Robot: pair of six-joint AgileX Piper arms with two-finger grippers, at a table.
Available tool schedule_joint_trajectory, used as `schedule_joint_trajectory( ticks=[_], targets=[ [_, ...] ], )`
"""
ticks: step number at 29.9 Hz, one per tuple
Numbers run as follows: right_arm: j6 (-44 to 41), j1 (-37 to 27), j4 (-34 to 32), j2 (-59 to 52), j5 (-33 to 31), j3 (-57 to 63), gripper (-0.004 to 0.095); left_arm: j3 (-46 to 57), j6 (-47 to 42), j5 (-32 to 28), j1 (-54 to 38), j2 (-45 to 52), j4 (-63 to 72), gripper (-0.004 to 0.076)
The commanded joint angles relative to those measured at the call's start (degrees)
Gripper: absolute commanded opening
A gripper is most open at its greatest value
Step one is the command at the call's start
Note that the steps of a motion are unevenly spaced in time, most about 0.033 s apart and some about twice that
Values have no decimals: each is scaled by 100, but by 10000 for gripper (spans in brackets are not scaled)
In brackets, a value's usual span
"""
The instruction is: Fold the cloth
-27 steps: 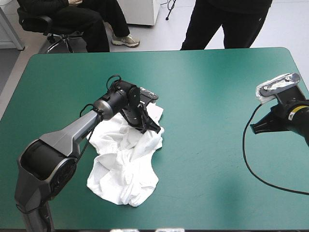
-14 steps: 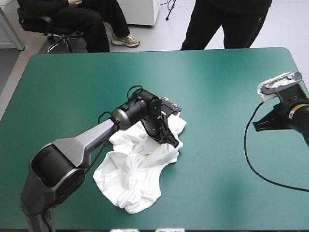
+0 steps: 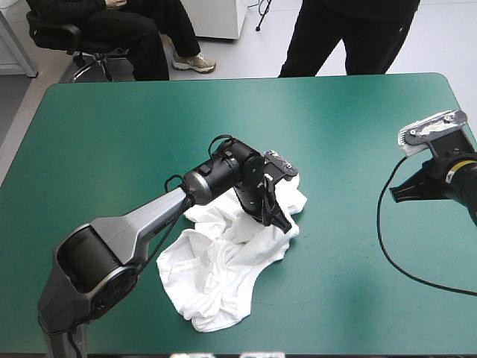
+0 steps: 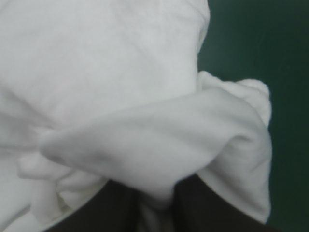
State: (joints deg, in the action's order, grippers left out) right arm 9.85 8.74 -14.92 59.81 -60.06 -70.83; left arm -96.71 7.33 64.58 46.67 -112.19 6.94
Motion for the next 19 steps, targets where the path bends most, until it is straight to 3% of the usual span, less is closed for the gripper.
schedule_joint_trajectory(
  ticks=[1, 5, 12, 19],
  targets=[
    [-15, -7, -133, -54, 327, -136, -18, -187, -4, 280, 18, 311, -184, 309],
    [-15, -7, -133, -54, 327, -136, -18, -187, -425, 575, 18, 618, -952, 524],
    [-15, -7, -113, -54, 340, -136, -18, -187, -847, 939, -169, 1976, -2140, 519],
    [-15, -7, -110, -54, 340, -136, -18, -187, -860, 918, -1271, 3159, -2272, 519]
  ],
)
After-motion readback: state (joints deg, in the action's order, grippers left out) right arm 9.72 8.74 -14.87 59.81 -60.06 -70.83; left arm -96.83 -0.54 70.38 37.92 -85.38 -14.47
